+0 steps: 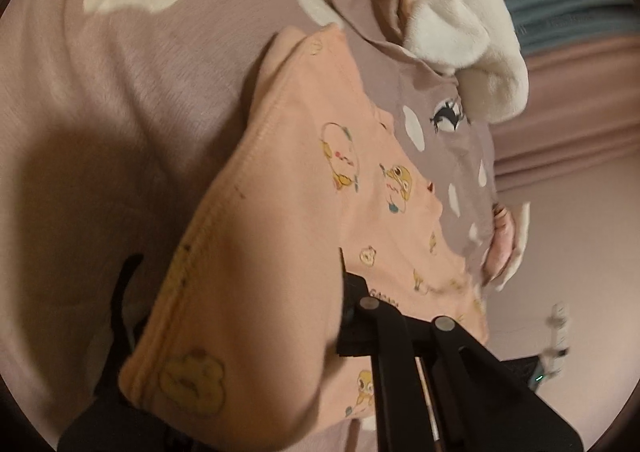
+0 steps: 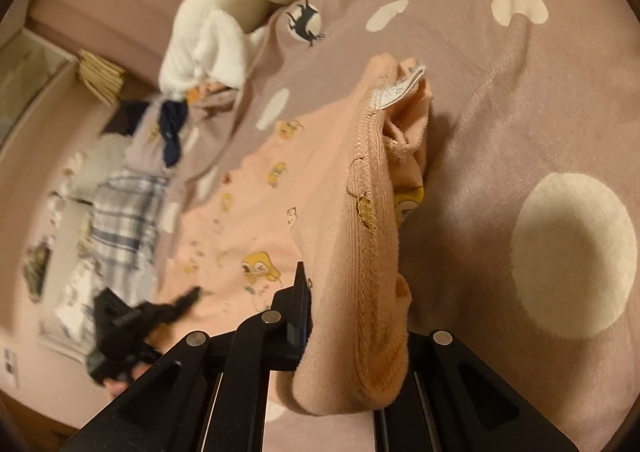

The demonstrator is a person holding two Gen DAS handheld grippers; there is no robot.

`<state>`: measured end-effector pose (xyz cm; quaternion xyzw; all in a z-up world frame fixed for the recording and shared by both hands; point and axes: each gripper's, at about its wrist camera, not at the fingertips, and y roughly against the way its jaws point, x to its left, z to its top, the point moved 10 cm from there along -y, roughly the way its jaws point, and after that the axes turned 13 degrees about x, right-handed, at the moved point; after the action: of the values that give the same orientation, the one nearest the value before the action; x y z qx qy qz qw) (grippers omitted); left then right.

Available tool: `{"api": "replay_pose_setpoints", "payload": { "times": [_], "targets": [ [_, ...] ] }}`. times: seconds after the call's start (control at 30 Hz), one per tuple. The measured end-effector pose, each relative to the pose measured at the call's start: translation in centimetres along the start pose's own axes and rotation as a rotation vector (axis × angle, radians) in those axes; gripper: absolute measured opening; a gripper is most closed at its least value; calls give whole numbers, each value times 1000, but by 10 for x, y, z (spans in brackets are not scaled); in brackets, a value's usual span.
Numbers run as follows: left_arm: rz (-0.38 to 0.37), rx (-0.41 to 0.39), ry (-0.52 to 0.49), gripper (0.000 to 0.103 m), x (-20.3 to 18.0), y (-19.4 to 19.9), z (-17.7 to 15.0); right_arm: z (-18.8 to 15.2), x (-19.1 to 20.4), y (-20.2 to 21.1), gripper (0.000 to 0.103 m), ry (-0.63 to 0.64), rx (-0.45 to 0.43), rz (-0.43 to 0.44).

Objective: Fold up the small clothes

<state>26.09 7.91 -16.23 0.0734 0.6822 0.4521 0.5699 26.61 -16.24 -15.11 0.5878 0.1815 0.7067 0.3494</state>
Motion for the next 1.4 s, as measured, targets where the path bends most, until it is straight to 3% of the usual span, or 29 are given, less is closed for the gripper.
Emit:
{"api": "replay_pose_setpoints", "payload": {
  "times": [0.23, 0.57, 0.7, 0.87, 1.1, 1.2, 1.4],
  "targets": [
    [-23, 41, -50, 8, -9, 19, -32, -15, 5, 15, 7, -17, -8, 82],
    [25, 80, -86, 7, 12, 44, -104, -65, 4, 32, 7, -4, 19, 25],
    [60, 66, -81, 7, 20, 54, -117, -81, 1, 36, 7, -19, 32, 46],
    [88, 72, -121, 6, 17, 58, -135, -92, -1, 37, 7, -38, 35, 13],
    [92, 108, -180, 6, 7, 54, -158, -91, -5, 48, 7, -26, 24, -46],
    [142, 98, -207, 6, 11, 55, -163, -88, -10, 50, 7, -22, 35, -85],
    [220, 100, -188, 7, 36, 66, -163, -101, -26, 50, 7, 34, 55, -282]
  ]
}}
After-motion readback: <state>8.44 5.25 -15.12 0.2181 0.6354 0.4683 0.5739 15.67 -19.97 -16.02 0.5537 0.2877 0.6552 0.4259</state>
